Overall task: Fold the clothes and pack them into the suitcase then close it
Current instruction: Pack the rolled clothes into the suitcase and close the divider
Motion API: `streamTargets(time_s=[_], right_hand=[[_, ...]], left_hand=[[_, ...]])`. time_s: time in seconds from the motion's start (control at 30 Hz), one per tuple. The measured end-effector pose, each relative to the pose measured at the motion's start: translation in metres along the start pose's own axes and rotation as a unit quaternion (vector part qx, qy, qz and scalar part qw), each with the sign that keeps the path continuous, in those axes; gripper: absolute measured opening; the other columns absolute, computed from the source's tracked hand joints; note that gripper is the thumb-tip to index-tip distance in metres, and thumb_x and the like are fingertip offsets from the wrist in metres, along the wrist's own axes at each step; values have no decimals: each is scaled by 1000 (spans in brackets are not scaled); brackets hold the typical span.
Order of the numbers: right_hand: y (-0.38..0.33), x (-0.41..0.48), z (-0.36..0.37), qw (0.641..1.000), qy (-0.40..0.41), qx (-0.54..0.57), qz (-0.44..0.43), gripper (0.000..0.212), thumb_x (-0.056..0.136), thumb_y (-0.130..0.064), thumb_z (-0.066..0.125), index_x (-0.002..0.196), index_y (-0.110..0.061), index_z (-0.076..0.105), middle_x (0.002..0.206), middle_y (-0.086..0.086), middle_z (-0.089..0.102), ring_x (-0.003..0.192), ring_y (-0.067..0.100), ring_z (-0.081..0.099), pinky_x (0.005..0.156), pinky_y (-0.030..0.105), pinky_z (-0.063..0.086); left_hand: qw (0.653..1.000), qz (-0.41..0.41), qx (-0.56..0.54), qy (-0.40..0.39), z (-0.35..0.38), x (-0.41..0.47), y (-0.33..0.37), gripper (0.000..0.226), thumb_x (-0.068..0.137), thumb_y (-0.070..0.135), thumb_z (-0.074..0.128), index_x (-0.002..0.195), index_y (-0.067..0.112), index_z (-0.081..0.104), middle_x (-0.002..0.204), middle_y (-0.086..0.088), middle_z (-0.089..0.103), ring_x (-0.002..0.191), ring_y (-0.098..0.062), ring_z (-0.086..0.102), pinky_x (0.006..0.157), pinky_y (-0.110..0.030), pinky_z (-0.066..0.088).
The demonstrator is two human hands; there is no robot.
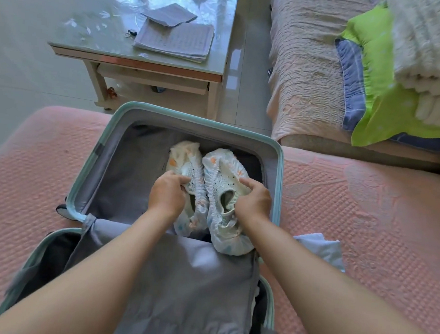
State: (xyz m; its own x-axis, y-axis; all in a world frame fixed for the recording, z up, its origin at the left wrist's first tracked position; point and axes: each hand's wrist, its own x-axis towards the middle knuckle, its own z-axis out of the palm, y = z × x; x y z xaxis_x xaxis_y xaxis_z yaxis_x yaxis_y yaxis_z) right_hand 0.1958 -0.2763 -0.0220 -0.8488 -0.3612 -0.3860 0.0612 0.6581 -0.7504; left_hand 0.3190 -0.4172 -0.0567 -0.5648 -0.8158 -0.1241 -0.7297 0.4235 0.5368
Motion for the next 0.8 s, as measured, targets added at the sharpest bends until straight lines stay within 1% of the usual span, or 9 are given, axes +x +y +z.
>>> streamTargets(time_s=[0.1,0.2,0.27,0.33,0.43,0.53,0.67,0.73,0.8], right_hand=[[1,10,16,998,10,-46,-38,53,87,10,45,133,-10,61,142,9,55,134,24,48,114,28,36],[9,10,25,974,-84,-133,-163,44,96,-11,51,140,-9,54,150,11,45,143,25,36,119,33,24],[19,5,27,930,-201,-227,-208,57,95,-36,56,150,-23,43,162,4,27,151,21,18,123,46,16],[34,5,20,866,-279,-345,-231,74,87,-42,60,154,-36,29,168,-5,-1,154,16,-5,122,57,11],[52,14,8,835,-275,-415,-233,88,79,-35,63,154,-46,20,163,-18,-19,154,21,-7,111,54,38],[57,13,8,847,-218,-435,-213,88,84,-40,61,157,-41,11,166,-5,-16,151,30,14,101,45,48],[52,7,9,869,-145,-444,-160,75,92,-47,53,157,-25,22,150,13,23,127,34,45,96,42,47],[47,10,4,867,-118,-444,-191,61,91,-48,50,145,-22,40,138,13,35,125,34,45,98,43,42],[50,17,-3,847,-93,-468,-234,58,89,-50,48,140,-24,43,148,14,31,137,34,32,112,47,27]], left_hand=[[998,-9,-6,-64,-1,-1,-12,48,95,12,56,140,27,54,125,-4,50,117,-29,51,96,-38,46],[991,-55,-22,-118,5,-7,-11,77,93,31,63,156,32,18,151,-7,24,134,-33,34,111,-44,35],[982,-90,-36,-159,10,-10,-10,87,91,34,64,157,31,8,161,-9,7,145,-34,23,116,-46,28],[974,-109,-51,-191,15,-7,-13,94,87,28,67,157,34,5,164,-7,-1,149,-33,17,118,-47,26],[974,-90,-67,-196,19,2,-20,97,77,22,72,153,42,15,163,-4,5,145,-33,26,110,-47,39],[979,-57,-81,-179,21,11,-16,84,73,14,72,145,38,34,155,-3,27,137,-30,38,99,-38,48],[973,19,-81,-214,28,15,4,63,73,15,75,128,35,53,138,7,47,144,-26,28,114,-40,34],[961,41,-66,-266,35,13,15,62,74,13,70,130,36,54,155,6,34,150,-23,14,118,-39,25],[956,28,-82,-280,40,12,20,68,75,11,63,137,37,49,160,5,27,151,-21,8,119,-40,24]])
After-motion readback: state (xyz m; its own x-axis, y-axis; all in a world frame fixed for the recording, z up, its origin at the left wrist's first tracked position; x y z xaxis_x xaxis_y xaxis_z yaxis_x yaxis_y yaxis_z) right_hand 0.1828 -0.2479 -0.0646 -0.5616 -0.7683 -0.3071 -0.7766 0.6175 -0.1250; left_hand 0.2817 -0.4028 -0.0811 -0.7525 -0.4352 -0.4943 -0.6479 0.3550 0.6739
